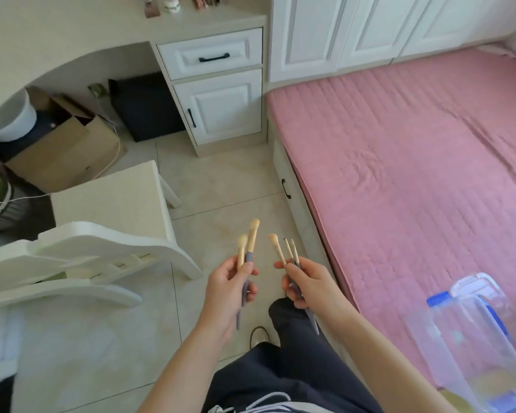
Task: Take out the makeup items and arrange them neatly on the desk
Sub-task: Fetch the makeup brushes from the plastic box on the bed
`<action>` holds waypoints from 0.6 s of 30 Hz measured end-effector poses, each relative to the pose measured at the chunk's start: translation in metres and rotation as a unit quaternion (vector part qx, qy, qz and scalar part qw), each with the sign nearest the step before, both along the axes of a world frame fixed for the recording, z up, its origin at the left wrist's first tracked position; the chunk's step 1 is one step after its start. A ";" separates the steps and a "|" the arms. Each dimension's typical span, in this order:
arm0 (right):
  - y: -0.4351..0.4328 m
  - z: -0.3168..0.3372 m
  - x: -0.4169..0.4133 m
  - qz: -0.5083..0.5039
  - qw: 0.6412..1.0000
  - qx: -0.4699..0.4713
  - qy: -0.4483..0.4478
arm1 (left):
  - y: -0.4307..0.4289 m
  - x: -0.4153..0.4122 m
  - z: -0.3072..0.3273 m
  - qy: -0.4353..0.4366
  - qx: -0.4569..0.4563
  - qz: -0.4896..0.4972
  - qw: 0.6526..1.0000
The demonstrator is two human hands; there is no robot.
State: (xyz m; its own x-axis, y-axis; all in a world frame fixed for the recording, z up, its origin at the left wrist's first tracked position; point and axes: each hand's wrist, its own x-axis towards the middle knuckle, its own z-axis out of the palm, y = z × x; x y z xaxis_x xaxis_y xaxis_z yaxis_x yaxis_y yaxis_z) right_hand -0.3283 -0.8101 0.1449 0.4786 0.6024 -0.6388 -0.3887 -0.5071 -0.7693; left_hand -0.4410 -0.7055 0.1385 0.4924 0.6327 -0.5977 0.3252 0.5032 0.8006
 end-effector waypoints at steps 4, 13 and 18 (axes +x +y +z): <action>0.033 -0.001 0.032 0.019 1.000 0.009 -0.006 | 0.028 0.030 -0.001 -0.009 -0.008 0.027 1.000; 0.119 0.010 0.143 0.089 0.996 0.019 -0.022 | 0.102 0.130 0.010 -0.033 -0.008 0.086 0.996; 0.166 0.017 0.203 0.122 0.992 0.014 -0.027 | 0.134 0.180 0.013 -0.033 0.011 0.109 0.993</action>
